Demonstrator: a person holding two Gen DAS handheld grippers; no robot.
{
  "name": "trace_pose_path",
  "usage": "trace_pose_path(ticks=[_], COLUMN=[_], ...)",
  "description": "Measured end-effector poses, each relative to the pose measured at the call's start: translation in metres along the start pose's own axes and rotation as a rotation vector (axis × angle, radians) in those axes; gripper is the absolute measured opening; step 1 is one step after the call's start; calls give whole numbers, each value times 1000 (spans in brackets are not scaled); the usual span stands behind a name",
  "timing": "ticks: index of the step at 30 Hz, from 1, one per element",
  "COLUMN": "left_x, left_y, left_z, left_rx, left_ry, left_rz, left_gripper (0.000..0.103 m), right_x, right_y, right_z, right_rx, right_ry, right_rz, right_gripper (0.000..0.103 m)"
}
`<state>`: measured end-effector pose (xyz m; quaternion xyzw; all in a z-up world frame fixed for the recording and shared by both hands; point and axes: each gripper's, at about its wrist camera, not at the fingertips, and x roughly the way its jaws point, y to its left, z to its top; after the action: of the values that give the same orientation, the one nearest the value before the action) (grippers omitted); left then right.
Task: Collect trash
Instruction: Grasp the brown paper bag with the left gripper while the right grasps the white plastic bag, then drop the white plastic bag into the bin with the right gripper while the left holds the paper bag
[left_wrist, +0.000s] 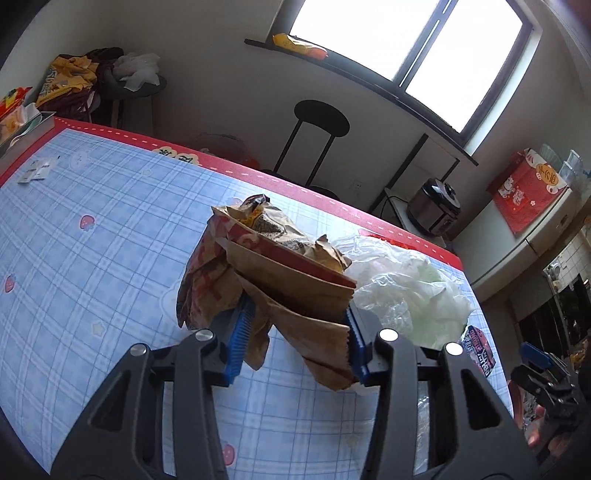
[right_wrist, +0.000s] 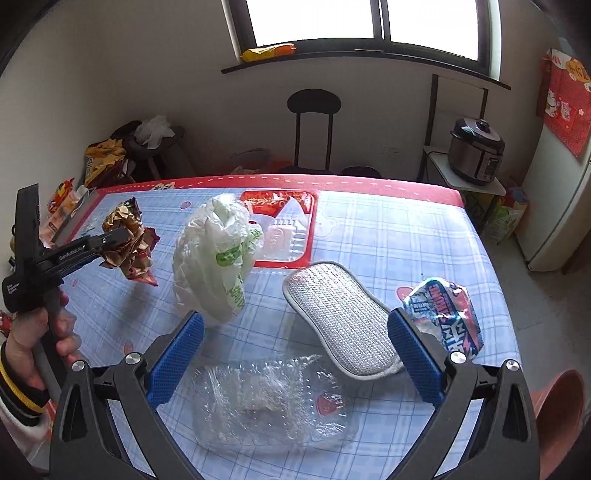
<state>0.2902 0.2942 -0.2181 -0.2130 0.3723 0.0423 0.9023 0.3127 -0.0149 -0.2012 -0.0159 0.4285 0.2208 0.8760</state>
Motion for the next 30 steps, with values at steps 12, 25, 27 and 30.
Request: trace_pose_path(ticks=[12, 25, 27, 30], left_x=[-120, -181, -185, -191], left_y=[60, 46, 30, 1], left_z=[-55, -74, -72, -73], left_rx=[-77, -84, -62, -27], left_ry=[-108, -167, -172, -181], left_rz=[87, 138, 125, 102], left_gripper=[46, 47, 47, 47], right_x=[85, -5, -33, -74], right_y=[45, 42, 31, 10], right_z=[43, 17, 11, -1], right_rx=[-57, -40, -10, 30], right_ry=[39, -71, -111, -163], right_rz=[27, 160, 180, 197], right_gripper=[67, 8, 8, 8])
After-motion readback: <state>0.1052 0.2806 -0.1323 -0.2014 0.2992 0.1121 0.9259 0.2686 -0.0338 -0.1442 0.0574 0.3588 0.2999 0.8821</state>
